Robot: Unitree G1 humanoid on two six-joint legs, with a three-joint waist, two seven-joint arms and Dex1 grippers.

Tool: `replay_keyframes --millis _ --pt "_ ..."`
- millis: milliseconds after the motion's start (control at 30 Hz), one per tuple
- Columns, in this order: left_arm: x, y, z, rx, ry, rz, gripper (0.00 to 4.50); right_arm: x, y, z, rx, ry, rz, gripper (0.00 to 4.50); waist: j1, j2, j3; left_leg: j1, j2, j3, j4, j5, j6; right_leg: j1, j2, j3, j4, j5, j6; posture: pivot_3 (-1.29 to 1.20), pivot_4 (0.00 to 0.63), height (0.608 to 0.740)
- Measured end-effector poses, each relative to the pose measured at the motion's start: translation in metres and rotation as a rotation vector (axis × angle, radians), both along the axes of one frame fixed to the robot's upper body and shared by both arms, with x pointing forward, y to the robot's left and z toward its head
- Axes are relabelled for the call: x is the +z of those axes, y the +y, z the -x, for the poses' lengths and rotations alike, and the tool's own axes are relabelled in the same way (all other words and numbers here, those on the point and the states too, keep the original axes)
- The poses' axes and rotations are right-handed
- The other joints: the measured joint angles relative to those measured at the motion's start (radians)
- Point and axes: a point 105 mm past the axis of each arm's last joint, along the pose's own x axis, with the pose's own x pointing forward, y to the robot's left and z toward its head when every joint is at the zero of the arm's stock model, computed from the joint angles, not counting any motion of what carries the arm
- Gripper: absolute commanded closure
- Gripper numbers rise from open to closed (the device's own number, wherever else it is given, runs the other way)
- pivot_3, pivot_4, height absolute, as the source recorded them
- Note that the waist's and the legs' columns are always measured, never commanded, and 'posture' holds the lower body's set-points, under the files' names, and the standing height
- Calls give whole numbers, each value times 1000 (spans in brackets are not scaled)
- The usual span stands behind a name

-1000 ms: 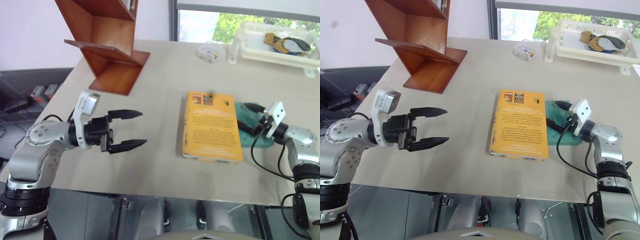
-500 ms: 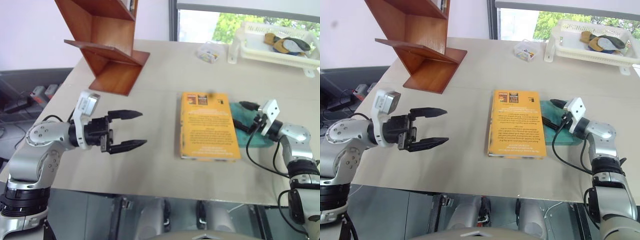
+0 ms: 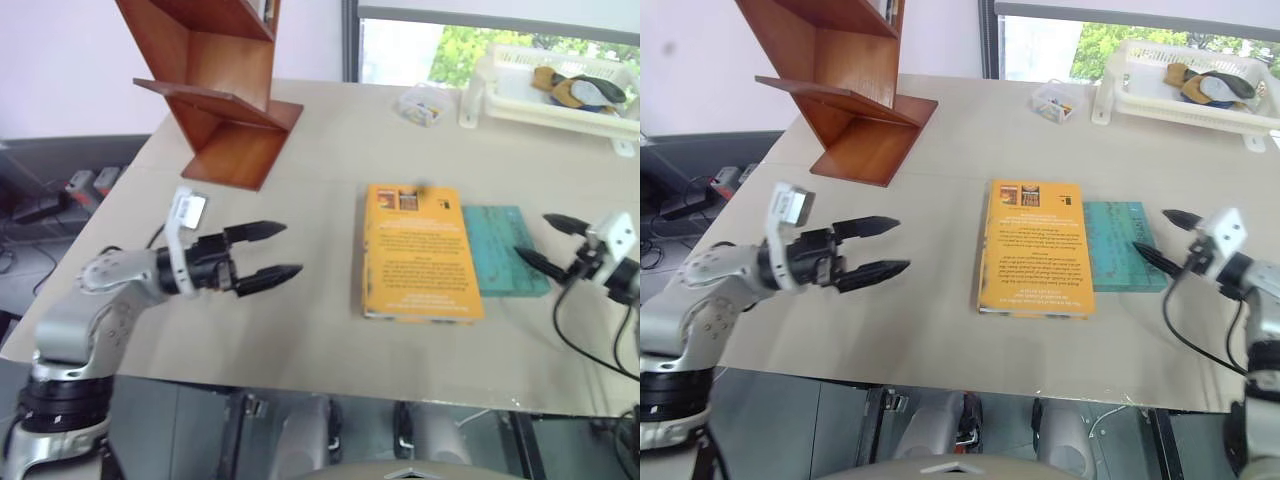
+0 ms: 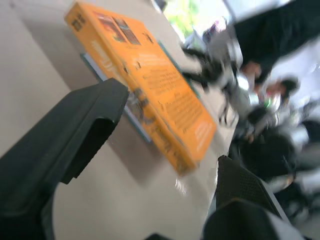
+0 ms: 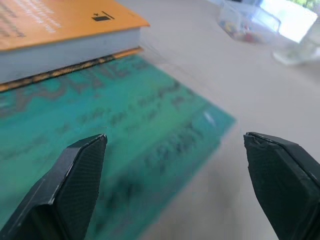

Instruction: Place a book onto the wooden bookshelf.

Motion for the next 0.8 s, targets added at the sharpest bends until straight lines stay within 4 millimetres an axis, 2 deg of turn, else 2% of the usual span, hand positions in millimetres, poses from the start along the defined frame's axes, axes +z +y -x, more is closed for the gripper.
replay_keyframes --millis 100,167,300,400,533,633,800 --pt "-4 0 -17 30 125 68 36 17 -16 26 -20 56 -66 0 0 0 0 0 0 -1 0 0 0 0 0 0 1 0 1 0 150 712" --pt "-10 -3 -28 29 222 104 36 26 -15 54 14 142 -99 0 7 0 -1 0 0 -2 0 0 0 1 0 -1 0 0 0 0 150 712" --pt "-18 -15 -41 -14 368 183 36 29 4 95 97 284 -162 0 13 -3 -1 0 0 -2 1 -1 2 0 1 -1 -1 0 1 0 150 712" --pt "-22 -30 -51 -74 469 257 36 30 27 128 166 365 -218 0 22 -4 -1 -1 0 -3 1 -3 4 0 0 -2 -1 -2 -1 0 150 712" --pt "-19 -49 -59 -170 654 399 36 34 42 146 171 367 -252 0 26 -7 0 -3 0 -7 4 -3 5 1 0 -5 -1 -3 -3 0 150 712" --pt "-16 -64 -59 -236 776 437 36 35 45 151 144 356 -255 0 25 -7 -1 -3 0 -7 4 -3 5 1 -1 -4 -1 -3 -3 0 150 712" --pt "-30 -82 -64 -256 954 444 36 43 48 149 123 303 -276 0 24 -7 0 -3 -1 -7 4 -3 5 1 0 -5 -1 -3 -3 0 150 712"
